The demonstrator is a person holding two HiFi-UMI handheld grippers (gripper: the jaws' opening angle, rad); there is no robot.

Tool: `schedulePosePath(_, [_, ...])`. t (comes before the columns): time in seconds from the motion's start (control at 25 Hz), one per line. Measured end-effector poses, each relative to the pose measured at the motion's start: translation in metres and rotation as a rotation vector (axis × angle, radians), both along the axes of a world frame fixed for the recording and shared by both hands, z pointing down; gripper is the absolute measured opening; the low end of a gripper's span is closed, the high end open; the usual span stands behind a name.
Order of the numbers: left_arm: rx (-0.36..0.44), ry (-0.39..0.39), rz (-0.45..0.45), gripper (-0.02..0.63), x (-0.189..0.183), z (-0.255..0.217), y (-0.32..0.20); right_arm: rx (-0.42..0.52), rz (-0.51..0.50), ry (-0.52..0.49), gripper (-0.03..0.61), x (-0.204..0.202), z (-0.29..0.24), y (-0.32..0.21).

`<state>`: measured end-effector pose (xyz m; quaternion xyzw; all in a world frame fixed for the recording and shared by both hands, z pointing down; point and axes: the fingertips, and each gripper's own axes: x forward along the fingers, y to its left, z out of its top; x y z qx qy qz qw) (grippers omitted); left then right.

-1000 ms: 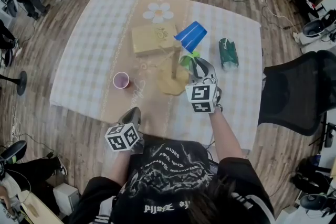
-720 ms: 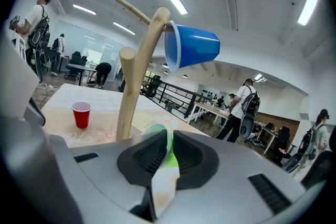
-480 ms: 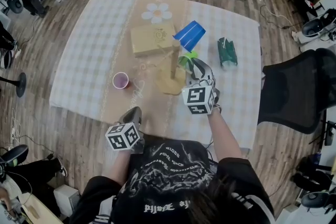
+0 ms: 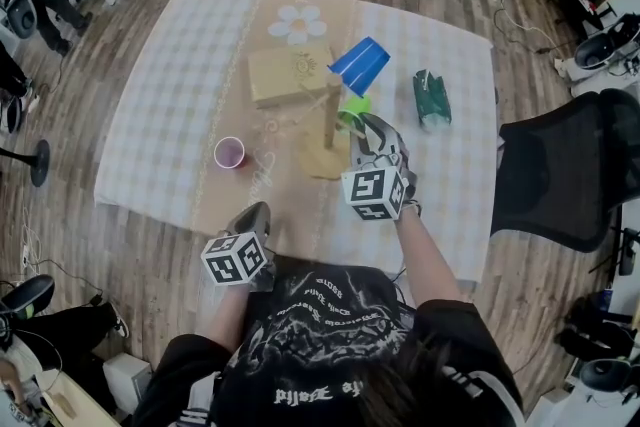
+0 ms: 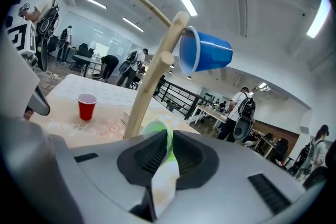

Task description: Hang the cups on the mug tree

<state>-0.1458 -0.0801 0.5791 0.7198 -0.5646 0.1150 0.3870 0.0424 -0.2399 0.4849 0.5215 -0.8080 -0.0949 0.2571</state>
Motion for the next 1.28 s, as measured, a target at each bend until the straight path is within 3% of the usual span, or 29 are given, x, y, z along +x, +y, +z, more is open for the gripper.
schedulePosePath(1.28, [-0.016,0.020,-0.018,0.021,-0.003,0.003,0.002,-0.059,-0.023,0.076,0.046,-0.006,0.033,0.017])
